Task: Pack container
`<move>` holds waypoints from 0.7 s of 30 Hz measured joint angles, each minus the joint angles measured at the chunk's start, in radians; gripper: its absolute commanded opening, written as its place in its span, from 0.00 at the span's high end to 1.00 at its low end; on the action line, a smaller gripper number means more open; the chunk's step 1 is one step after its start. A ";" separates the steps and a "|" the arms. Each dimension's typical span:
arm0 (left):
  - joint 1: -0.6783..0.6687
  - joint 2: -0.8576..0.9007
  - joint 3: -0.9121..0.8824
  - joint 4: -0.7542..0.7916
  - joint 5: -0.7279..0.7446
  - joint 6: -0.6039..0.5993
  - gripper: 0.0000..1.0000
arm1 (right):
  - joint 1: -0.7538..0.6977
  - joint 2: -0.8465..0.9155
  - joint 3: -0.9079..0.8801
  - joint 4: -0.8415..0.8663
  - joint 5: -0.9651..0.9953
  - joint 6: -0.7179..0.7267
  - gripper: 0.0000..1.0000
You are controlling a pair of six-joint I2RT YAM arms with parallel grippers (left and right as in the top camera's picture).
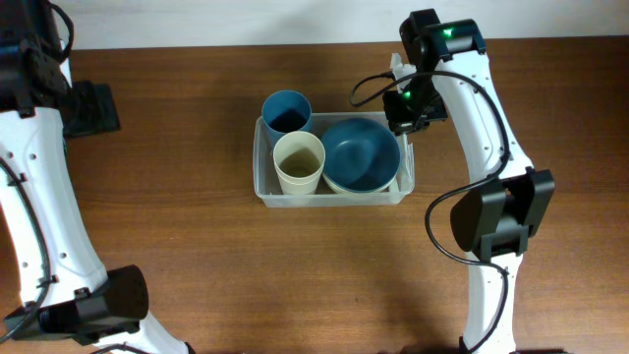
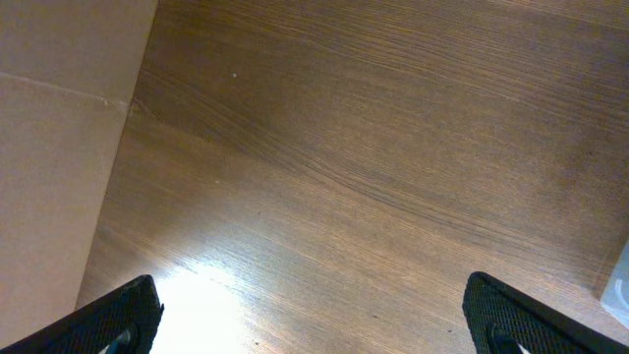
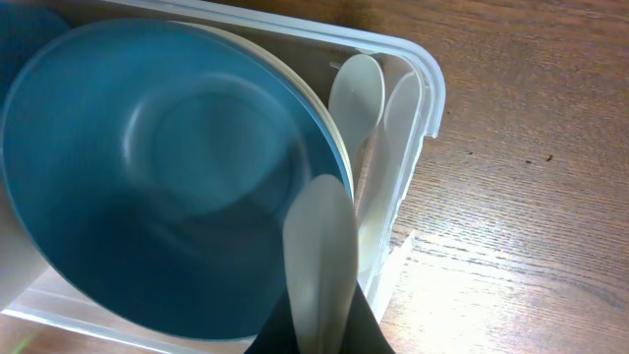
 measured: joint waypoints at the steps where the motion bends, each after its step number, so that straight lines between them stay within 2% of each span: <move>1: 0.000 0.000 0.000 0.000 0.000 0.000 0.00 | 0.000 0.000 -0.002 0.000 0.000 0.000 0.96; 10: 0.000 0.000 0.000 0.000 0.000 0.000 0.00 | 0.000 0.000 -0.091 0.005 0.000 -0.001 0.96; 21: 0.000 0.000 0.000 0.000 0.000 0.000 0.00 | 0.000 0.000 -0.097 0.041 -0.003 0.000 0.96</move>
